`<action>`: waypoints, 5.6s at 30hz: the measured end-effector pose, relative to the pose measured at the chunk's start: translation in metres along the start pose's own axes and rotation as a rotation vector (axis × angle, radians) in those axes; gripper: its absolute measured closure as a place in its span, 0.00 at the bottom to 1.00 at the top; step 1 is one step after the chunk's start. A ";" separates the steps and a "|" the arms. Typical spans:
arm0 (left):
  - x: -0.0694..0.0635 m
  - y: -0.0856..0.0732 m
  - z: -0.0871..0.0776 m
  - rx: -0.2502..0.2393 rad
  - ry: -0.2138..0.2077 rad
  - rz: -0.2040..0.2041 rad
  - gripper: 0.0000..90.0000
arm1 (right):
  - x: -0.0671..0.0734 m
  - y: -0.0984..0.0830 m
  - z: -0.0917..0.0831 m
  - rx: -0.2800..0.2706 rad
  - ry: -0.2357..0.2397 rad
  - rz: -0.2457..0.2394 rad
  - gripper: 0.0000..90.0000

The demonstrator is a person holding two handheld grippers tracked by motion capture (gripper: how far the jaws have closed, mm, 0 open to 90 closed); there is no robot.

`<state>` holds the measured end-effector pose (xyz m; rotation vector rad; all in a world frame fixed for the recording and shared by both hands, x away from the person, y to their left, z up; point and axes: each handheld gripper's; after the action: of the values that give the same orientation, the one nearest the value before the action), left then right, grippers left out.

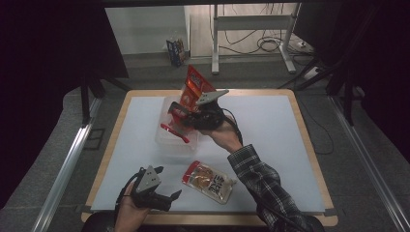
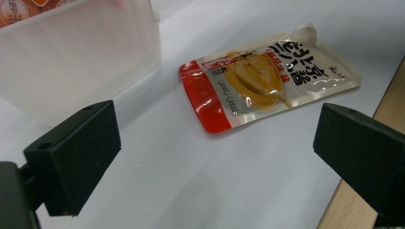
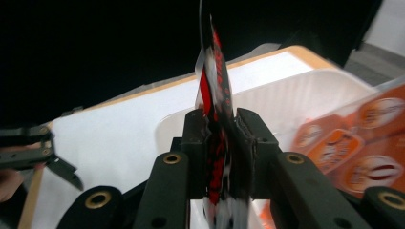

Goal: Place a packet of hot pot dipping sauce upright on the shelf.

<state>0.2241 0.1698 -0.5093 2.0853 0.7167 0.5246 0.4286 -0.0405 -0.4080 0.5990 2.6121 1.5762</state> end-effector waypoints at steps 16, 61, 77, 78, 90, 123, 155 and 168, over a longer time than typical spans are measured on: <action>-0.001 0.000 0.000 0.000 -0.003 -0.002 0.02 | 0.011 -0.006 0.021 0.064 0.003 -0.024 0.98; -0.003 0.001 0.002 0.020 -0.015 0.003 0.03 | 0.010 -0.022 0.041 0.153 -0.051 -0.030 0.61; -0.005 0.001 0.004 0.025 -0.023 0.014 0.03 | 0.020 -0.023 0.012 0.132 -0.129 -0.026 0.10; -0.005 0.001 0.004 0.026 -0.023 0.015 0.03 | 0.020 -0.024 0.010 0.133 -0.133 -0.032 0.09; -0.006 0.000 0.006 0.037 -0.018 0.042 0.03 | 0.021 -0.042 -0.011 0.133 -0.147 -0.011 0.02; 0.000 -0.004 0.004 0.044 0.017 0.062 0.03 | 0.038 -0.106 -0.048 0.224 -0.143 0.089 0.32; 0.000 -0.003 0.004 0.040 0.023 0.058 0.03 | 0.069 -0.184 -0.088 0.431 -0.184 0.026 0.98; -0.001 -0.002 0.006 0.046 0.012 0.053 0.03 | 0.060 -0.180 -0.077 0.428 -0.272 0.010 0.98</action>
<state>0.2259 0.1668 -0.5144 2.1506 0.6873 0.5555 0.3007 -0.1595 -0.5151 0.7828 2.7349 0.8550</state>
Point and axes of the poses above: each handheld gripper's, and its own axes: z roughly forward along the jaws, y roughly out of its top, x roughly to its left, and after that the axes turned 5 degrees about z, right-handed
